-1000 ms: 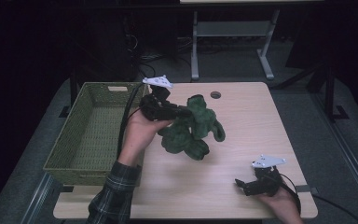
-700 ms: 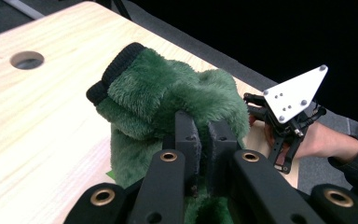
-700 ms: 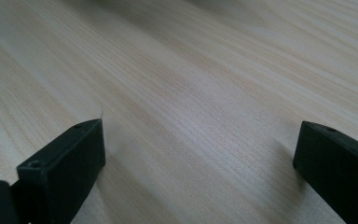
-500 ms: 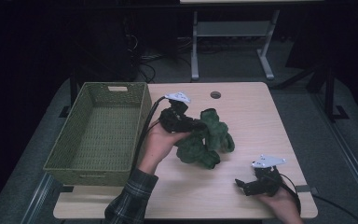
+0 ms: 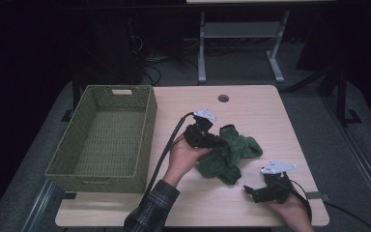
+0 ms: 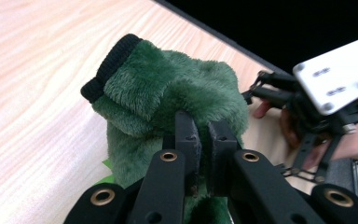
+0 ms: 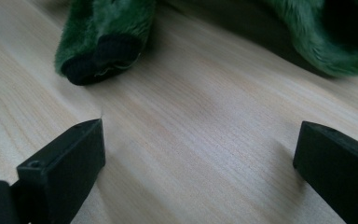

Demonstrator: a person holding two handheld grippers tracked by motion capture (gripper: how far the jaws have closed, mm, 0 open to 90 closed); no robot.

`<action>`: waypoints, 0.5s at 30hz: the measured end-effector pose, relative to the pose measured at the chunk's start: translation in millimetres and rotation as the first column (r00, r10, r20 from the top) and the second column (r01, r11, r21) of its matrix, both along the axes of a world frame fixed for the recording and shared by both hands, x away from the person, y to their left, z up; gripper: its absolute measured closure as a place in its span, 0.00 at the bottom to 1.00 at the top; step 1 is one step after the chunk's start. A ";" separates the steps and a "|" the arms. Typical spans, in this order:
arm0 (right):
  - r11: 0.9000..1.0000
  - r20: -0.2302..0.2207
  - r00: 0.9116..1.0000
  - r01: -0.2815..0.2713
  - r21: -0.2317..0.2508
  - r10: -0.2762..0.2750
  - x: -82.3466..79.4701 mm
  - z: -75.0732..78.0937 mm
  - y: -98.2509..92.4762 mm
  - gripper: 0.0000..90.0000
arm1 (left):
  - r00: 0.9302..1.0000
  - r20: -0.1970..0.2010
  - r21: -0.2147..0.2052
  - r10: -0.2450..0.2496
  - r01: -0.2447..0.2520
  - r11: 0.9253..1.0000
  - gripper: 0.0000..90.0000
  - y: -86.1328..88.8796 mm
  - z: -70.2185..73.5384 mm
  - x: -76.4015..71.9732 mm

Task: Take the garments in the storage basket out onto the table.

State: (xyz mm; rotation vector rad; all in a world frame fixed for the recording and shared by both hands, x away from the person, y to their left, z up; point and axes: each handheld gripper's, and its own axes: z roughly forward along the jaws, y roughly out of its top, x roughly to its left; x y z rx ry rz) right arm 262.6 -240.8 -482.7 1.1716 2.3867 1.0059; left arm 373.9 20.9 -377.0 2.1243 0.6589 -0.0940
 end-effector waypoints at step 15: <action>1.000 0.000 1.000 0.000 0.001 0.000 0.0 0.0 0.1 0.02 | 0.998 -0.051 0.063 0.027 -0.024 0.998 0.95 -4.5 -56.8 23.3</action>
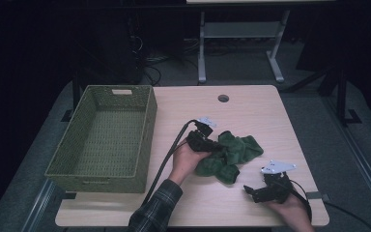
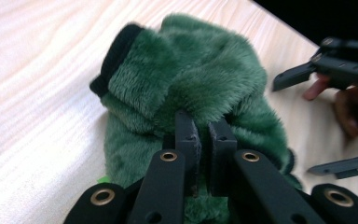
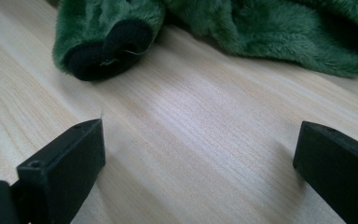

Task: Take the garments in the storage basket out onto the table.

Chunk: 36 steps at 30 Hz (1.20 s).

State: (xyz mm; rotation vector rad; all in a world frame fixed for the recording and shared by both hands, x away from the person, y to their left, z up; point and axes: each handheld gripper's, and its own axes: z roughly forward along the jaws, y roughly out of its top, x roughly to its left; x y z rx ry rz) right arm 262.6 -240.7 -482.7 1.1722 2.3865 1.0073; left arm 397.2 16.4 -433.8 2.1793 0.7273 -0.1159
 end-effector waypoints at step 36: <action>1.000 -0.002 1.000 0.001 0.002 -0.001 -0.5 0.1 0.6 0.02 | 0.989 0.121 0.001 -0.090 0.091 0.996 0.55 17.4 29.0 -64.9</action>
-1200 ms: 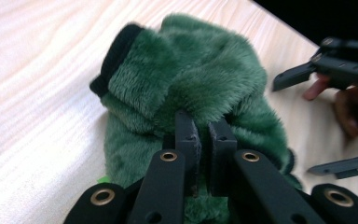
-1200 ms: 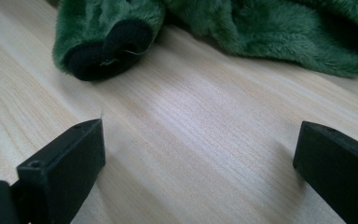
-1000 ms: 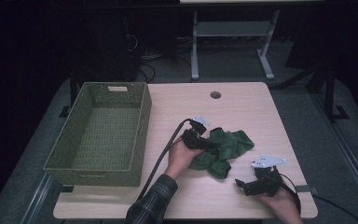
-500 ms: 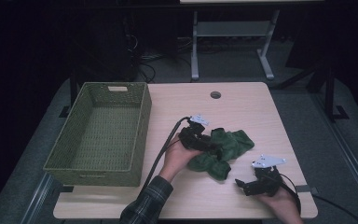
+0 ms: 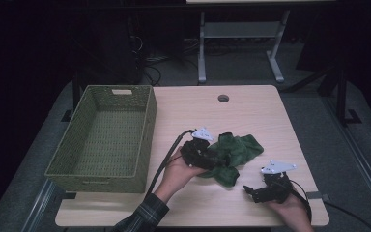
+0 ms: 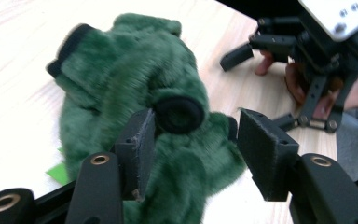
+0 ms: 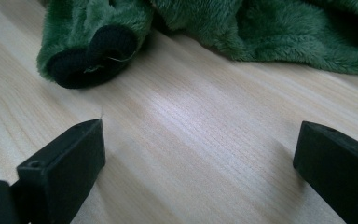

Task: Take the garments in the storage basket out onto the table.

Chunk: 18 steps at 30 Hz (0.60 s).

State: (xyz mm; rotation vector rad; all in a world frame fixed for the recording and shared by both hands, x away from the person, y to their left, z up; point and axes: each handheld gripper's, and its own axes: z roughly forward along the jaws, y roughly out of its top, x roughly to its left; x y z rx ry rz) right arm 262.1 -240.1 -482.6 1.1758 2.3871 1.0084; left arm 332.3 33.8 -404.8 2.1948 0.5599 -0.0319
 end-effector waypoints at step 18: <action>1.000 -0.002 1.000 0.004 -0.005 -0.004 -0.3 0.5 1.1 0.02 | 0.998 0.055 0.056 0.015 -0.018 0.998 0.52 2.2 -35.1 -19.9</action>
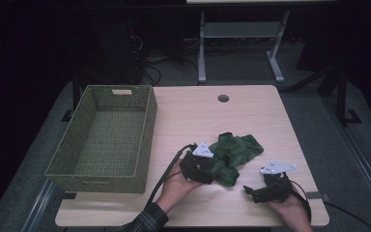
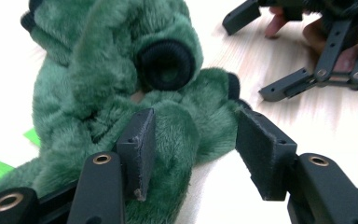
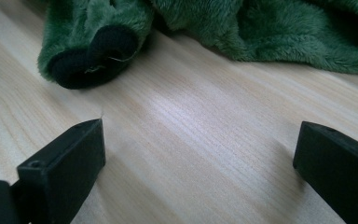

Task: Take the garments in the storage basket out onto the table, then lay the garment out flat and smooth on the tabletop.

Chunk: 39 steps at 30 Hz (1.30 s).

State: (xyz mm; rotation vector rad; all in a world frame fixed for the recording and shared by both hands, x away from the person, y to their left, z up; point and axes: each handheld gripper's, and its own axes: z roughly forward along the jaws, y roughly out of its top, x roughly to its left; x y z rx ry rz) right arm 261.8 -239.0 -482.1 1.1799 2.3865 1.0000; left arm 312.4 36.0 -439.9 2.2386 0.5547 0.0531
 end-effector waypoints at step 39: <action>0.988 0.006 0.991 -0.136 0.076 0.136 9.4 17.7 26.7 0.86 | 0.999 0.000 -0.074 0.036 -0.036 0.997 0.96 29.7 17.6 6.2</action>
